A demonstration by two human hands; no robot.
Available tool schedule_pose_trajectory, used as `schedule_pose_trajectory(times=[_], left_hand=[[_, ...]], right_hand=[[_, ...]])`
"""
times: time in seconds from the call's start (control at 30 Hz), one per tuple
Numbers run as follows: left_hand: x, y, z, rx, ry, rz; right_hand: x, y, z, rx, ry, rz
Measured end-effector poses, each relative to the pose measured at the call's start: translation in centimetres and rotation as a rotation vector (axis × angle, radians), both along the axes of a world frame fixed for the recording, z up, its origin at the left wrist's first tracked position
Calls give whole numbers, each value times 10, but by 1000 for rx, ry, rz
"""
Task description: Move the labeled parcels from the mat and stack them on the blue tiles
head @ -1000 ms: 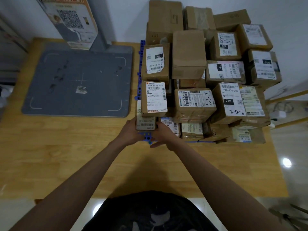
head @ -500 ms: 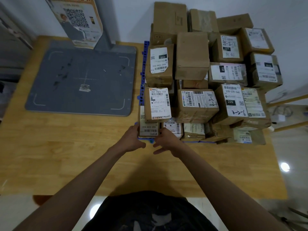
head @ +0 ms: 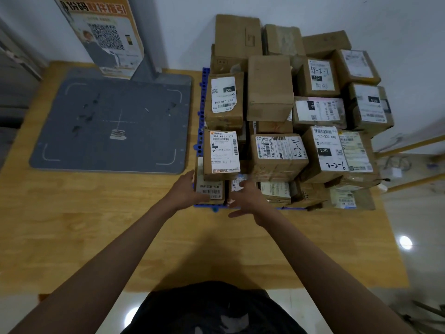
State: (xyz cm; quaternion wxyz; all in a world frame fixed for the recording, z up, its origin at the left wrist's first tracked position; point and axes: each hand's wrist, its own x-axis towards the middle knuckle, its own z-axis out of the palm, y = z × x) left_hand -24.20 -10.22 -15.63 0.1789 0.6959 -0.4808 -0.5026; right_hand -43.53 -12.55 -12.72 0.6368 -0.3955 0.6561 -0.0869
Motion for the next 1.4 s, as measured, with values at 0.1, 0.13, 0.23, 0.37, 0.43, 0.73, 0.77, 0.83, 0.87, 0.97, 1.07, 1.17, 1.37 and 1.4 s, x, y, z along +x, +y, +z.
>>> schedule_pose_trajectory(times=[0.1,0.13,0.23,0.37,0.43,0.73,0.77,0.83,0.87,0.97,1.07,1.17,1.37,1.4], left_hand=[[-4,-13,5,-3,96,25],[-5,-15,7,14,114,26],[-6,-17,9,49,80,-5],[-6,-11,6,7,83,-38],[-3,-11,5,12,74,-39],[-4,-18,14,-50,45,-66],[-5,-18,16,-59,49,-63],[-7,-18,18,-65,54,-68],[-7,-17,19,-70,55,-71],[-7,-13,19,-86,61,-58],[-7,-12,19,-96,72,-34],[-7,-17,19,-110,78,-41],[-5,-34,23,-58,110,-70],[-5,-36,22,-47,111,-87]], right_hand=[[-3,-4,5,-33,-56,-32],[-2,-5,7,-49,-69,-23],[1,-5,10,-84,-78,30],[4,1,11,-83,-71,79],[4,1,11,-81,-51,85],[6,-19,21,-104,19,124],[6,-19,20,-102,21,125],[6,-17,20,-115,22,133],[6,-15,19,-125,19,137],[5,-11,19,-140,14,136],[5,-9,19,-153,4,133],[8,-11,25,-185,-16,140],[18,-25,31,-148,-15,108],[17,-27,31,-132,-3,108]])
